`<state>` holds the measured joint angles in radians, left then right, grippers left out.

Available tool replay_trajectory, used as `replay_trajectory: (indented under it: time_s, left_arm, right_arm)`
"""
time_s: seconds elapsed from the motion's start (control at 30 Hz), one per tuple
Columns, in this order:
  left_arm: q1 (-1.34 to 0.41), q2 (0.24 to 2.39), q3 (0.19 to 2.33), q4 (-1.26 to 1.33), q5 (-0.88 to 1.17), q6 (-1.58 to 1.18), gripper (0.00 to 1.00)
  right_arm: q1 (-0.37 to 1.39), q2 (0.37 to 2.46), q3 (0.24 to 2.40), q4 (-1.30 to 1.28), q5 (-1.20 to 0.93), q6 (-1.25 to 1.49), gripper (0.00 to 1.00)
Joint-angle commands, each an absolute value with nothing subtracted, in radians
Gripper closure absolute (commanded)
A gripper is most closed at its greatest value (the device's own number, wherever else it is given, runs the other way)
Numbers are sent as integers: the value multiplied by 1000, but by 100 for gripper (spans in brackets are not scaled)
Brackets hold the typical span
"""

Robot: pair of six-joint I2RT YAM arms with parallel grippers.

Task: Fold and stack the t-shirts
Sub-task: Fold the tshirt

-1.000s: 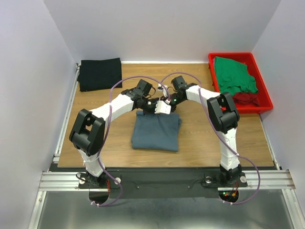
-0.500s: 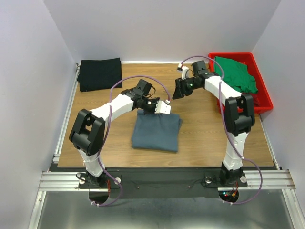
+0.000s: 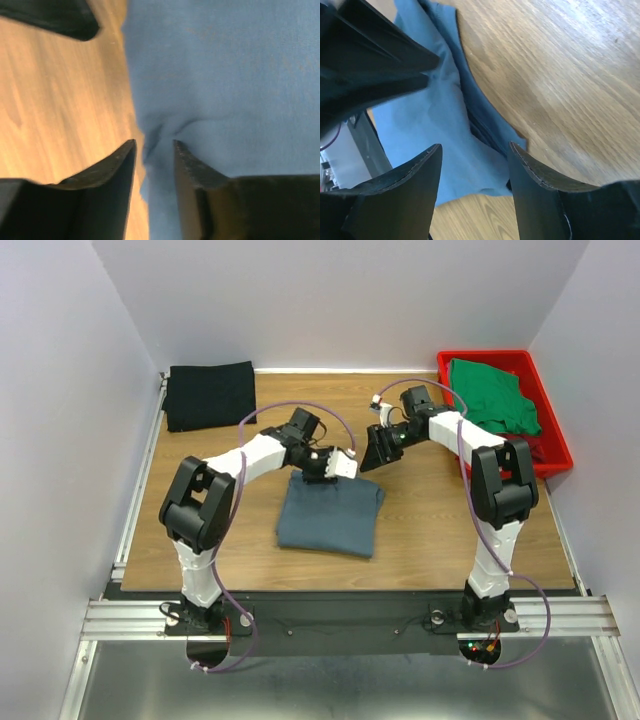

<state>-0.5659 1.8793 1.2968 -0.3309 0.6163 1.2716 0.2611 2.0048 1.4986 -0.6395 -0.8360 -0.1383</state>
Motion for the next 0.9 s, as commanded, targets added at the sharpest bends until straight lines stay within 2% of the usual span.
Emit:
replay_trajectory:
  time_s: [0.0,0.1,0.27,0.47,0.77,0.87]
  left_arm:
    - [-506,1746,1405,-418,730,1189,48]
    - [-459,1706,1442,-526,822,1129,38]
    - [-365,1736,1445,-646,851,1121,37]
    - [-334,1827,1453,-646,902,1062,29]
    - [-336,1908,1434,-595,905,1037,29]
    - [-336,1940,1430,-574,878,1023,34]
  right_arm:
    - [262,1959,1486,-638,-890,-155,40]
    - [264,1939,1456,-637,-908,-153,37]
    - [264,1936,1422,-640,-920,-166,35]
    - [262,1950,1397,-650,-893,-201,36]
    - [262,1968,1394,-678,-813,-261,32]
    - [262,1976,1399,-681,-816,-262,32]
